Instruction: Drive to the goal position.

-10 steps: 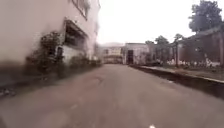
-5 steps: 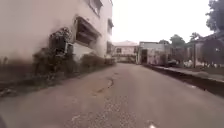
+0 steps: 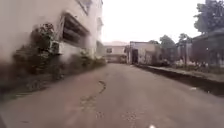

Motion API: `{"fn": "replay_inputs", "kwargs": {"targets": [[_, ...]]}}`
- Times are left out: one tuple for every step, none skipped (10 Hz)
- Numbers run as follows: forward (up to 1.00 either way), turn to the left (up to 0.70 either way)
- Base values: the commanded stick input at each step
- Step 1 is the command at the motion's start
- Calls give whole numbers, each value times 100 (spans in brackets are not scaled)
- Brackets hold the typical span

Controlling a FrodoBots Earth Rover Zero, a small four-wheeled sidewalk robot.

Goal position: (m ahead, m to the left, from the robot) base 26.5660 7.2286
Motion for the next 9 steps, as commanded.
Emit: {"fn": "replay_inputs", "kwargs": {"targets": [[70, -34], [70, -33], [70, -32], [70, -32], [70, 2], [70, 12], [70, 0], [70, 0], [70, 0]]}}
